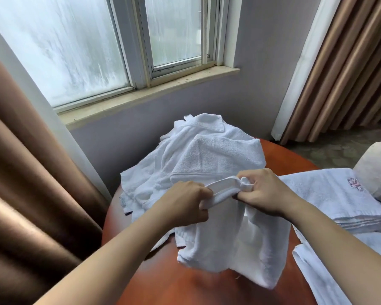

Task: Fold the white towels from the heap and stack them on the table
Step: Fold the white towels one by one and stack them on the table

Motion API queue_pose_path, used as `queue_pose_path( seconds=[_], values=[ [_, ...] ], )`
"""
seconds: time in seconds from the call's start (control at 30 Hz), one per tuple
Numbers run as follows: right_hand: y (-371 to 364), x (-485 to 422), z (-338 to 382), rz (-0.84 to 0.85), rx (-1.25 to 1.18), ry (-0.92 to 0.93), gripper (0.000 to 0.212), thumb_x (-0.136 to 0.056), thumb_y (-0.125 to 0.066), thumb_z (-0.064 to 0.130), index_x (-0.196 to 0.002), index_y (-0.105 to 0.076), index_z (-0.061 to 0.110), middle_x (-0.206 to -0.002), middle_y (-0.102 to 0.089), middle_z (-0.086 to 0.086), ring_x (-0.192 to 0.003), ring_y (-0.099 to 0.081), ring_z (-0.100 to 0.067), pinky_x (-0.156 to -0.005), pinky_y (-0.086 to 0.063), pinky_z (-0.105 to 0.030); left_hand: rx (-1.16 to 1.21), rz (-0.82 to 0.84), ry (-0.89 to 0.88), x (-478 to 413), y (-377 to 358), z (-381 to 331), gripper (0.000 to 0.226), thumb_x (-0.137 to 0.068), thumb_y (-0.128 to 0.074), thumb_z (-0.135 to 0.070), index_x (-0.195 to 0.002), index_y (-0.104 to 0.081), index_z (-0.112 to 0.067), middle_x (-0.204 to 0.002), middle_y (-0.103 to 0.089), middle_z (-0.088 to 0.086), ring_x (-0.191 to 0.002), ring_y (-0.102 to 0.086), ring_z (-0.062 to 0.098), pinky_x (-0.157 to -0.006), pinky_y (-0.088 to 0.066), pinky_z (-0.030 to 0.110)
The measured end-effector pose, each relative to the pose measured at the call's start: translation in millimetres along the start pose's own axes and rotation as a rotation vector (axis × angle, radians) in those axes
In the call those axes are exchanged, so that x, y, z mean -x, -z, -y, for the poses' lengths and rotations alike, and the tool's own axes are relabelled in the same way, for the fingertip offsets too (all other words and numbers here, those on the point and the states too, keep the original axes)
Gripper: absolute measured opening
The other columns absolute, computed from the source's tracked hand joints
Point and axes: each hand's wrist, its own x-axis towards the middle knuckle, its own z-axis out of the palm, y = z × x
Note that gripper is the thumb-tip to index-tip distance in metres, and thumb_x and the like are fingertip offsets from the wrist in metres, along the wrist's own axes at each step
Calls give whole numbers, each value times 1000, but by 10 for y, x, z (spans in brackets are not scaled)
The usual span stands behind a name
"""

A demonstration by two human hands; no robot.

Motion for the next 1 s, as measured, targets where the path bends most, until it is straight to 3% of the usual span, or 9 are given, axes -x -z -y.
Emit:
queue_pose_path(
  seconds=[0.1, 0.17, 0.27, 0.47, 0.6, 0.7, 0.8, 0.9, 1.0],
  values=[
    [69, -16, -61, -58, -45, -43, 21, -73, -73, 13, -57, -59, 18, -50, -49, 9, -54, -42, -6, -52, -32, -20, 42, 87, 78, 63, -30, 105, 34, -65, -65, -16, -58, -32, -17, -67, -41, -3, -68, -39, 18, -58, -32, 35],
    [106, -25, -107, -100, -52, -69, 20, -72, -72, 12, -58, -58, 15, -50, -47, 10, -55, -41, -7, -52, -33, -22, 94, 94, 127, 83, -29, 165, 40, -66, -65, -14, -56, -26, -17, -63, -36, -2, -65, -35, 17, -59, -32, 36],
    [147, -25, -170, -160, -41, -99, 22, -73, -73, 12, -60, -56, 7, -54, -47, 0, -58, -40, -14, -54, -32, -30, 152, 56, 170, 74, 12, 236, 32, -72, -66, -15, -62, -36, -16, -67, -47, 5, -67, -38, 17, -63, -38, 37],
    [190, -8, -262, -237, -29, -175, 37, -74, -77, 14, -51, -47, 16, -51, -46, 4, -57, -43, -15, -55, -35, -32, -38, -18, 94, 46, 191, 224, 11, -74, -64, -15, -83, -57, -15, -89, -57, 1, -81, -52, 25, -66, -44, 35],
    [194, 23, -325, -215, -11, -204, 28, -75, -77, 14, -57, -55, 14, -56, -53, 0, -63, -48, -17, -57, -37, -27, -89, 136, 113, -1, 279, 169, 29, -69, -62, -21, -55, -37, -17, -70, -45, -1, -65, -39, 19, -58, -35, 31],
    [213, 49, -350, -213, -8, -195, 24, -74, -77, 14, -60, -58, 11, -59, -58, -5, -66, -51, -23, -58, -38, -30, 6, 208, 147, -4, 319, 184, 34, -70, -61, -22, -53, -33, -13, -66, -48, 9, -57, -37, 17, -57, -35, 33],
    [211, 57, -350, -234, -7, -207, 22, -75, -78, 15, -62, -60, 11, -61, -60, -6, -66, -53, -23, -58, -38, -31, -51, 258, 176, 3, 319, 156, 31, -68, -64, -19, -56, -36, -12, -66, -49, 10, -56, -36, 14, -53, -32, 31],
    [164, 82, -355, -241, -9, -232, 33, -73, -77, 13, -53, -52, 20, -54, -52, 4, -63, -49, -20, -59, -39, -34, -200, 254, 186, -16, 307, 112, 25, -65, -60, -16, -57, -36, -12, -66, -48, 4, -66, -47, 21, -53, -31, 29],
    [109, 115, -385, -265, 9, -294, 23, -75, -74, 15, -61, -57, 11, -60, -58, -2, -68, -53, -25, -61, -43, -36, -235, 178, 152, -39, 319, 84, 16, -72, -55, -13, -64, -42, -16, -79, -56, 2, -82, -53, 28, -59, -37, 30]
  ],
)
